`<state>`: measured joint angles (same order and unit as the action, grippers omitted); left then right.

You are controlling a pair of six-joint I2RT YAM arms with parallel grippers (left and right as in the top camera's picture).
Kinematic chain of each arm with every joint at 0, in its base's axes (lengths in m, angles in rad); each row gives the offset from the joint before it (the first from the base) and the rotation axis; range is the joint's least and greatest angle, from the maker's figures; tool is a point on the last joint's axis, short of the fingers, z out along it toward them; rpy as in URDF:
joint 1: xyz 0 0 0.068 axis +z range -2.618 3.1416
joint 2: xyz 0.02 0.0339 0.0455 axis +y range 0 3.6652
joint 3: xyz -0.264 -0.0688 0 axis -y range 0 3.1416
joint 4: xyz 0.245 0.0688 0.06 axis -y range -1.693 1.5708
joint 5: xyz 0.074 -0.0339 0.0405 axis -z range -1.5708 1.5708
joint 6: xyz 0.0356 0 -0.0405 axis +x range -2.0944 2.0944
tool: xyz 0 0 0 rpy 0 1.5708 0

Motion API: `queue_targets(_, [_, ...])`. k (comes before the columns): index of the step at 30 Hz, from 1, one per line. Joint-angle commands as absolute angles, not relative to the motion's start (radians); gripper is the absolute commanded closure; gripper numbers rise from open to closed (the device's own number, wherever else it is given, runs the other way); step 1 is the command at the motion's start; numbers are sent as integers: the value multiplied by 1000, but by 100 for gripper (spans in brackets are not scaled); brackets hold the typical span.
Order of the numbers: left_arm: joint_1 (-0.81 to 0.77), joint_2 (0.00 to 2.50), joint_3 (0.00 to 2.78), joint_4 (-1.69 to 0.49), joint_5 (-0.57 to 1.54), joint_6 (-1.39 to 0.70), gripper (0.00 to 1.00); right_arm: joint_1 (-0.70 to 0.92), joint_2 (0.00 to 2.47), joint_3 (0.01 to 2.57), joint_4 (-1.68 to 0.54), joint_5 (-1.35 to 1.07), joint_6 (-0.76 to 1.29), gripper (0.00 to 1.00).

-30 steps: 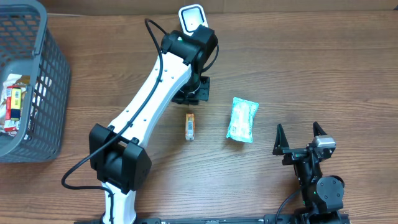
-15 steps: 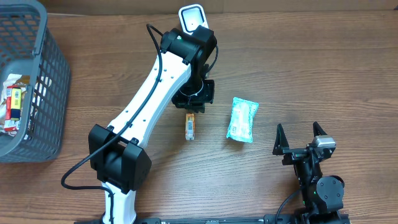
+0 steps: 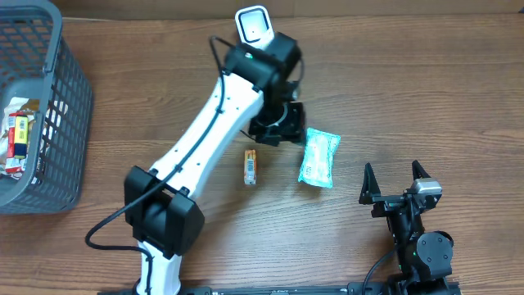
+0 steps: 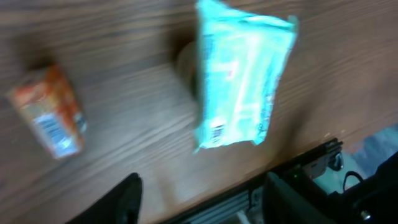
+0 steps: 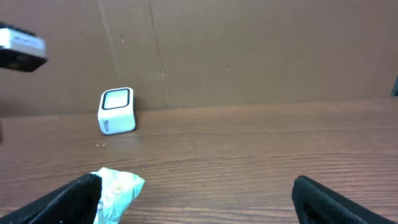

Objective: Scan the item barcode

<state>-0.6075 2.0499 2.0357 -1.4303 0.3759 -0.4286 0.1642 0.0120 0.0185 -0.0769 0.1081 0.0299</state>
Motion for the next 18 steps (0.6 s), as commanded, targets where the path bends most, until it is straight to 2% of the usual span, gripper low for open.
queue_targets(1, [-677,2056,2030,-1403,327,-427,41,161,3,8,-73,103,29,0])
queue_targets(11, [-762,2077,2024,-1364,138,-509,35,161,3,8,-73,103,29,0])
queue_targets(14, [-762,2097,2024,-1340,139,-514,30,161,3,8,-73,103,29,0])
queue_targets(18, [-780,2153,2024,-1314,138,-506,17,161,3,8,-73,103,29,0])
